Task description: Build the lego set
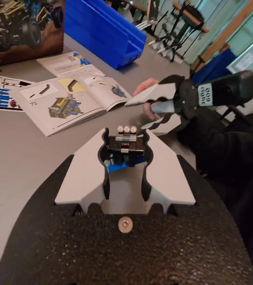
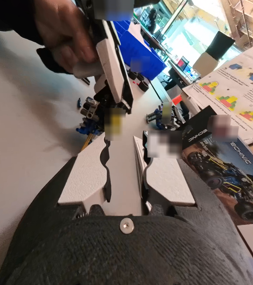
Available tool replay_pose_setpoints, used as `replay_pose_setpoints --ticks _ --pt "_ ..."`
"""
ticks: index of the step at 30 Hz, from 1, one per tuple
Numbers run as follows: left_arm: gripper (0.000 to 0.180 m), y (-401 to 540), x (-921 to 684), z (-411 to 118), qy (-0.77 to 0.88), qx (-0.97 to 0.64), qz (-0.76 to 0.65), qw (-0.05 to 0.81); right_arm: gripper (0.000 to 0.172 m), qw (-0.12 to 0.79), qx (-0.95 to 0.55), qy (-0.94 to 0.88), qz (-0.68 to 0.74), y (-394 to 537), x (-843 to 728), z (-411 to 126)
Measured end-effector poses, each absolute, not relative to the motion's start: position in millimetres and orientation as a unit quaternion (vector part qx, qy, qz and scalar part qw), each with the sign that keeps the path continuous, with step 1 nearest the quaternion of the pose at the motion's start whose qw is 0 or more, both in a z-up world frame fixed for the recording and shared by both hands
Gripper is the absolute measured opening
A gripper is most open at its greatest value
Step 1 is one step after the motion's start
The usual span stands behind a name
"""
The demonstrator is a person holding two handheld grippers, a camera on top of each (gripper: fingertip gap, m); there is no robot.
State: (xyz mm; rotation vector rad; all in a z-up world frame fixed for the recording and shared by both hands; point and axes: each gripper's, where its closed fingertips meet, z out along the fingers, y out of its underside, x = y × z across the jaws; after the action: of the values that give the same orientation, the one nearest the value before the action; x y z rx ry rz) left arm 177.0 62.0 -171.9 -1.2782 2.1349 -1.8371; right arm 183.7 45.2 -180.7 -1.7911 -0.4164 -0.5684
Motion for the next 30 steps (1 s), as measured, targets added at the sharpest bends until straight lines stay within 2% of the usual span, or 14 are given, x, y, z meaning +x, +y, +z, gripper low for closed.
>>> replay_pose_setpoints --ticks 1,2,4,10,12,19,21,25,30 --pt "0.041 62 179 -172 0.684 -0.421 -0.596 0.015 0.034 0.568 -0.768 -0.176 -0.238 46 183 -183" --pt "0.041 64 181 -172 0.677 -0.434 -0.594 0.009 0.027 0.561 -0.774 -0.18 -0.232 46 182 -187" --pt "0.041 68 186 -176 0.667 -0.46 -0.586 0.005 0.059 0.539 -0.793 -0.204 -0.198 43 171 -201" --pt "0.042 67 181 -179 0.665 -0.463 -0.585 0.01 0.054 0.502 -0.802 -0.205 -0.252 48 181 -208" --pt "0.042 69 178 -181 0.663 -0.464 -0.587 0.004 0.04 0.524 -0.79 -0.203 -0.246 49 178 -202" --pt "0.041 65 161 -203 0.703 -0.447 -0.553 0.001 0.043 0.533 -0.795 -0.198 -0.214 47 176 -205" --pt "0.041 62 159 -209 0.714 -0.448 -0.538 -0.003 0.029 0.525 -0.797 -0.212 -0.21 48 172 -210" --pt "0.043 62 158 -222 0.734 -0.458 -0.501 0.0 0.022 0.491 -0.8 -0.238 -0.251 50 174 -219" --pt "0.045 59 160 -216 0.749 -0.428 -0.505 0.036 0.021 0.499 -0.806 -0.213 -0.237 47 178 -219"
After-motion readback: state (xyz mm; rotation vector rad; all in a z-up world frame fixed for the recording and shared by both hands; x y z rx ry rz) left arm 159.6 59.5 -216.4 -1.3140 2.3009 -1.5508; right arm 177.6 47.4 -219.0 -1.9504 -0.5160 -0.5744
